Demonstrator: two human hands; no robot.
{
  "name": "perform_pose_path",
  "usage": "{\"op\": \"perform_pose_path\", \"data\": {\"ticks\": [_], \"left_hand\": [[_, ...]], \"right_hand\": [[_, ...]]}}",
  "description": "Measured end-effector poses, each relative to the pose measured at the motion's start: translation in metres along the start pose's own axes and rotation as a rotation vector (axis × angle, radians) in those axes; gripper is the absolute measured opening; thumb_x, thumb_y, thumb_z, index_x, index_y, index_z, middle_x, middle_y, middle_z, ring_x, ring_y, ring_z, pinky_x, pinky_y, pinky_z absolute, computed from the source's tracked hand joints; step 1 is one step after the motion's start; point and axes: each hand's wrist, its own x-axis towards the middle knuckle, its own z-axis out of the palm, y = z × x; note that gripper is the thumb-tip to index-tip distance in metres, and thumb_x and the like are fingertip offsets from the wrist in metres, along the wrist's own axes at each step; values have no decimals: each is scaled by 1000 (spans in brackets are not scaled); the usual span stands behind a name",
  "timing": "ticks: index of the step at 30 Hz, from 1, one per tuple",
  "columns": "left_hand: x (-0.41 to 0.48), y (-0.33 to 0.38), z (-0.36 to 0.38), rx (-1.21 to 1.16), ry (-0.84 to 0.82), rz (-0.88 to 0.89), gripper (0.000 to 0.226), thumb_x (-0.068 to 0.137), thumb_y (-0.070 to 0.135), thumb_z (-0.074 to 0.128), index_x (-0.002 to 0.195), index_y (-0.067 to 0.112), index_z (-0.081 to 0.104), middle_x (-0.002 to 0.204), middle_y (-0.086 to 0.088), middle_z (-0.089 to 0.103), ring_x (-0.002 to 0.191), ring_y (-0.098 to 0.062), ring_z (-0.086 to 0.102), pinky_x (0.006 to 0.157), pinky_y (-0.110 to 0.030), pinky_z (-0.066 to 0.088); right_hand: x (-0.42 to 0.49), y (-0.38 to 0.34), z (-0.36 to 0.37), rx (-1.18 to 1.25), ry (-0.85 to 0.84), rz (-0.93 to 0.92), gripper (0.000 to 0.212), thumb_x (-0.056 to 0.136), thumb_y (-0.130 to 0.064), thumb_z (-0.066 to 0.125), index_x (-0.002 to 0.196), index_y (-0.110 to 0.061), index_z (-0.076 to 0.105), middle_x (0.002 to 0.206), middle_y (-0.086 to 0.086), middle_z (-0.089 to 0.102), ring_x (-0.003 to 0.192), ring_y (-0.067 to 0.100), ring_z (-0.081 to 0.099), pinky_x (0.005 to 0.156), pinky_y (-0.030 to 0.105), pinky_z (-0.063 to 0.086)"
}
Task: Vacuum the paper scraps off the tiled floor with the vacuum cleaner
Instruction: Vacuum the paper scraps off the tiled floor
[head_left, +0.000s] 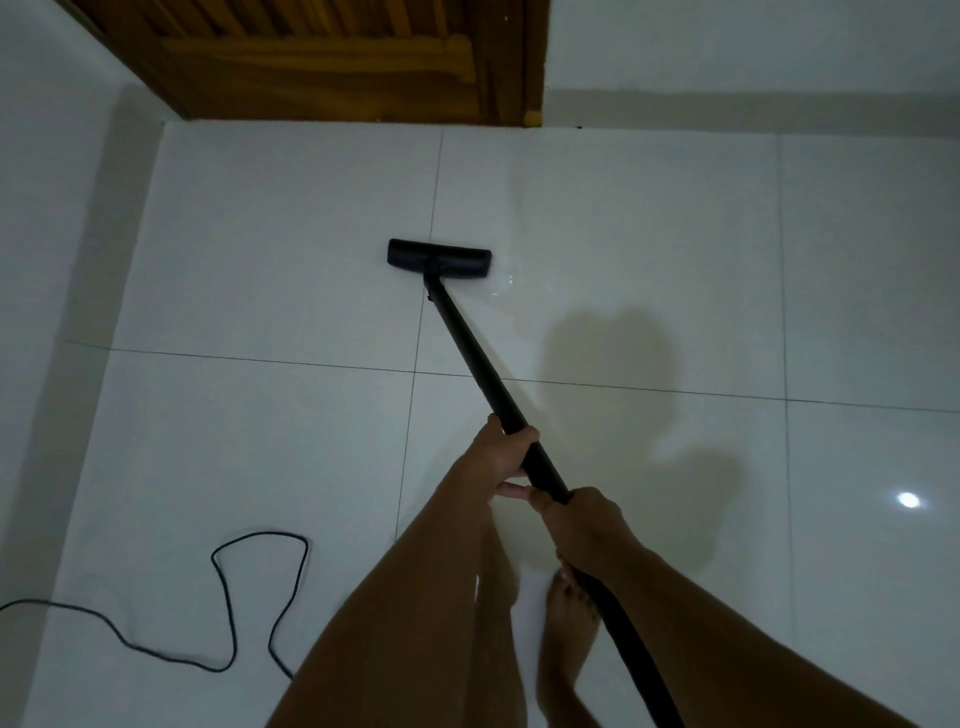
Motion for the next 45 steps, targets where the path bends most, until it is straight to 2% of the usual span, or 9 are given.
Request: {"op": "perform_pose_path", "data": {"ticks": [3, 16, 20, 24, 31, 35, 38, 41, 45], "left_hand": [[-5, -11, 25, 25, -18, -4, 41, 98, 24, 58, 136, 19, 43, 102, -4, 64, 85, -15, 66, 63, -37, 62], [13, -22, 71, 158, -9, -1, 40, 97, 26, 56, 134, 19, 44, 103, -4, 65, 85, -15, 67, 88, -49, 59], [27, -7, 74, 162, 2, 5, 40, 97, 25, 57, 134, 18, 45, 104, -5, 65, 85, -16, 67, 86, -48, 60], [36, 10, 76, 158, 7, 2, 36, 97, 23, 57, 130, 18, 45, 103, -5, 65, 85, -16, 67, 73, -41, 62], [40, 13, 80, 166, 17, 17, 34, 97, 23, 57, 129, 17, 48, 104, -6, 64, 86, -17, 67, 71, -41, 63], [28, -4, 84, 183, 13, 14, 36, 97, 24, 57, 131, 17, 46, 103, -6, 65, 86, -17, 66, 83, -46, 61], [12, -24, 89, 182, 3, 6, 40, 98, 24, 57, 135, 18, 44, 105, -6, 64, 85, -16, 65, 76, -42, 62], [-1, -44, 93, 186, -5, 25, 46, 97, 27, 58, 140, 20, 41, 112, -7, 65, 87, -16, 66, 83, -46, 61], [-21, -65, 99, 192, -37, 34, 45, 98, 25, 58, 140, 20, 41, 106, -5, 63, 88, -16, 66, 70, -41, 63]], "right_hand": [[-12, 23, -10, 18, 23, 7, 42, 98, -52, 55, 101, -10, 58, 68, 2, 62, 43, 11, 55, 37, 17, 37], [6, 67, -24, 106, 29, 26, 52, 93, -57, 57, 110, -9, 64, 75, 3, 67, 52, 15, 61, 50, 25, 46], [22, 60, -32, 161, 23, 20, 51, 93, -55, 59, 104, -5, 64, 67, 5, 66, 41, 17, 58, 49, 28, 50], [33, 50, -42, 202, 13, 33, 48, 95, -51, 59, 104, -4, 62, 60, 5, 63, 35, 17, 53, 45, 27, 49], [37, 49, -45, 214, 29, 33, 48, 96, -49, 59, 105, -2, 61, 56, 5, 60, 31, 16, 49, 41, 24, 47], [26, 65, -37, 179, 38, 11, 52, 96, -52, 58, 109, -2, 63, 60, 4, 63, 35, 14, 54, 42, 23, 47], [9, 84, -30, 106, 58, -4, 54, 95, -56, 56, 114, -6, 62, 72, 2, 64, 46, 11, 58, 44, 22, 43], [-6, 103, -22, 115, 67, 2, 53, 94, -58, 56, 115, -9, 62, 78, 1, 65, 55, 12, 60, 48, 24, 43], [-25, 126, -10, 136, 95, 20, 48, 92, -57, 58, 109, -12, 63, 83, 3, 67, 61, 18, 63, 56, 29, 51]]}}
